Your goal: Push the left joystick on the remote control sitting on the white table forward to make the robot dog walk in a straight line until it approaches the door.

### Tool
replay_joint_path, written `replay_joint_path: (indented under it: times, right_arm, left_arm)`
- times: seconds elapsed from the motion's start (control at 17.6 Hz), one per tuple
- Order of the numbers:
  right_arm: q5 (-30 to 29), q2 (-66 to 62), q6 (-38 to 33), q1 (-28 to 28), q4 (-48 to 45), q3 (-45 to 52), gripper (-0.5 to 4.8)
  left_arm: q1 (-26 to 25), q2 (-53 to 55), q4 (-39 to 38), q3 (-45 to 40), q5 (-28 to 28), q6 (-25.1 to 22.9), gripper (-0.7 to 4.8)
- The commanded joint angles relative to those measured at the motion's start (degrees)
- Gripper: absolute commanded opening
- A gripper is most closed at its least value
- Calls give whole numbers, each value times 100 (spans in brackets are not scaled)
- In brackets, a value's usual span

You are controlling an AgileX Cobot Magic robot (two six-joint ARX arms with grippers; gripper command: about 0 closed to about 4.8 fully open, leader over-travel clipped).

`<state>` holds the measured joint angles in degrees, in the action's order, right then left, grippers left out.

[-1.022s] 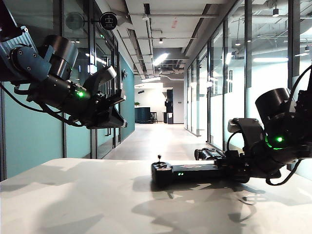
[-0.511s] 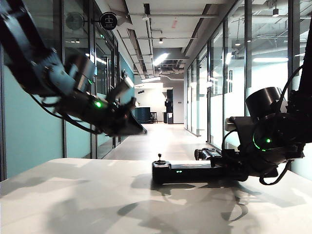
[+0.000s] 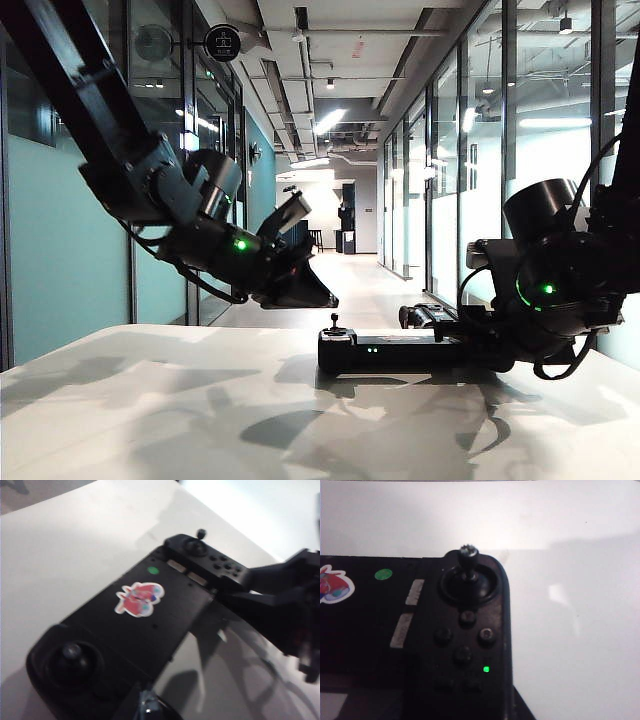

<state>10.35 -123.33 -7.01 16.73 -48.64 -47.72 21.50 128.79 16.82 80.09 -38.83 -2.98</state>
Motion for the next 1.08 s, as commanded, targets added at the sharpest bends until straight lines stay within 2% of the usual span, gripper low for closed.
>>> replay_joint_path:
  times: [0.06, 0.34, 0.68, 1.08]
  right_arm:
    - [7, 33, -50, 42, -264, -26, 175]
    - [9, 33, -50, 42, -264, -26, 175]
    - [9, 33, -50, 42, -264, -26, 175]
    - [9, 33, -48, 42, -264, -24, 175]
  left_arm:
    - [13, 232, -278, 474, 26, -4, -5]
    - [17, 647, -949, 1207, 103, -7, -5]
    - [15, 704, -1029, 1351, 675, -4, -5]
    - [15, 730, -1058, 1408, 317, -114, -6]
